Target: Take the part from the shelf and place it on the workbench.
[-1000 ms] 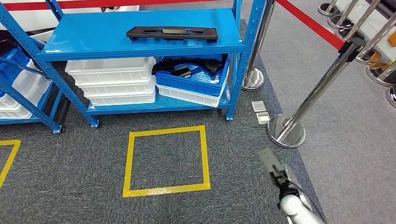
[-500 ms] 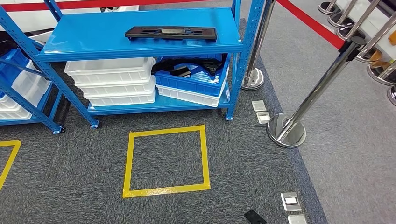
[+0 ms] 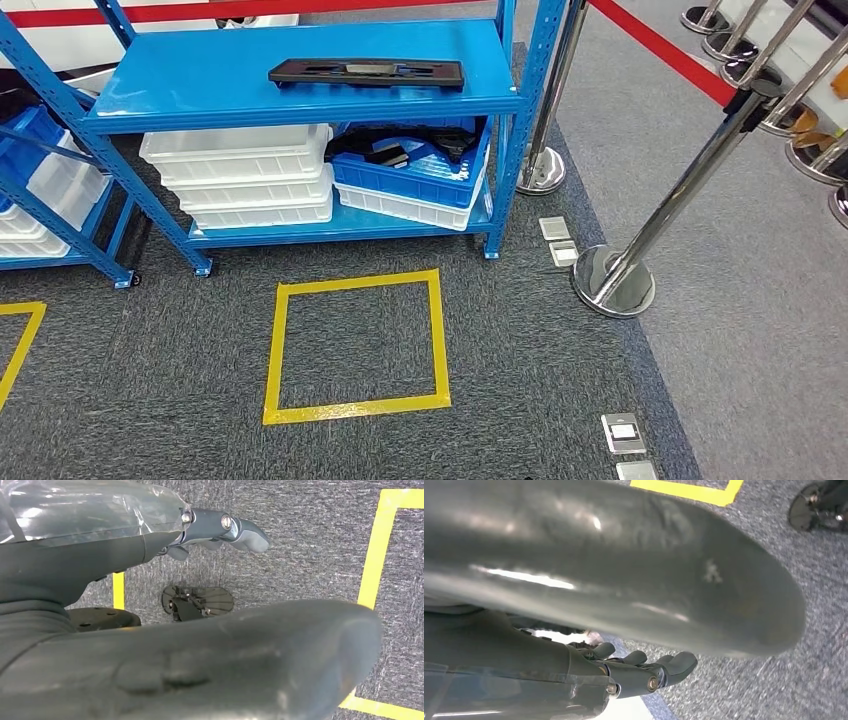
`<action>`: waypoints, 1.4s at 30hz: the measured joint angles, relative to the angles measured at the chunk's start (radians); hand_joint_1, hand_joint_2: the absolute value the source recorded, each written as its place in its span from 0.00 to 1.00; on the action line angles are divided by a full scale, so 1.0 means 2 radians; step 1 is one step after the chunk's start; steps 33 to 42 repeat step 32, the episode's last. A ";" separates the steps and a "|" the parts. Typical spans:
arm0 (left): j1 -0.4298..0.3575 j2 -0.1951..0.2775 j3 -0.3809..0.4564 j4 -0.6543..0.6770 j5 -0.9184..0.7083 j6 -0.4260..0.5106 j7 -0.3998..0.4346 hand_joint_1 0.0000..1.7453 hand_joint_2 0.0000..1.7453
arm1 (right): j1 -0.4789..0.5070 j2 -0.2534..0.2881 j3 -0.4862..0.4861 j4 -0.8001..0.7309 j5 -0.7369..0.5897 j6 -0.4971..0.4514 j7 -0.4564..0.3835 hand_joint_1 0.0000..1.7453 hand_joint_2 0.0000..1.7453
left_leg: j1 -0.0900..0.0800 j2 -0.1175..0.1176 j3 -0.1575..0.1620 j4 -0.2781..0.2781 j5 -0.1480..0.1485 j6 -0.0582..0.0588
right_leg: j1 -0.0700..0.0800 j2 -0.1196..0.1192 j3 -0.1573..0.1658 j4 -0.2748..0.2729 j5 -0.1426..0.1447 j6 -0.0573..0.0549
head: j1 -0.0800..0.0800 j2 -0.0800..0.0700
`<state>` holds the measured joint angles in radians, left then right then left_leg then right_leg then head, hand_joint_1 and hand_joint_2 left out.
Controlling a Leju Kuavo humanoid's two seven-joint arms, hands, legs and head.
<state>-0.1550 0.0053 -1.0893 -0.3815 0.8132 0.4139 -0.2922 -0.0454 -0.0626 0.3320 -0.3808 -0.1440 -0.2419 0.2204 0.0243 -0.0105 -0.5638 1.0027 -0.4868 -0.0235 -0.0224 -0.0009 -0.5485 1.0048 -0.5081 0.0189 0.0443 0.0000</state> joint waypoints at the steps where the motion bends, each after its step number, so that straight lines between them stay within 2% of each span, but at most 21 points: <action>1: 0.000 0.000 0.000 0.000 0.001 0.001 0.000 0.00 0.00 | -0.001 0.002 0.003 0.002 0.001 0.001 0.001 0.00 0.00 | 0.000 0.000 0.000 0.000 0.000 0.000 | 0.000 0.000 0.000 0.000 0.000 0.000 | 0.000 0.000; 9: 0.002 -0.001 0.000 0.000 0.017 0.015 0.002 0.00 0.00 | -0.004 0.016 0.028 0.012 -0.006 -0.008 -0.004 0.00 0.00 | 0.000 0.000 0.000 0.000 0.000 0.000 | 0.000 0.000 0.000 0.000 0.000 0.000 | 0.000 0.000; 21: 0.006 -0.001 0.000 0.000 0.034 0.023 0.003 0.00 0.00 | -0.004 0.022 0.056 0.020 -0.025 -0.018 -0.014 0.00 0.00 | 0.000 0.000 0.000 0.000 0.000 0.000 | 0.000 0.000 0.000 0.000 0.000 0.000 | 0.000 0.000; 25: 0.006 -0.001 0.000 0.000 0.038 0.023 0.003 0.00 1.00 | -0.004 0.022 0.063 0.021 -0.026 -0.017 -0.015 0.00 0.00 | 0.000 0.000 0.000 0.000 0.000 0.000 | 0.000 0.000 0.001 0.000 0.000 0.000 | 0.000 0.000; 42: 0.005 -0.001 0.000 0.000 0.040 0.022 0.003 0.00 1.00 | -0.007 0.022 0.074 0.022 -0.032 -0.014 -0.012 0.00 0.00 | 0.000 0.000 0.000 0.000 0.000 0.000 | 0.000 0.000 0.001 0.000 0.000 0.000 | 0.000 0.000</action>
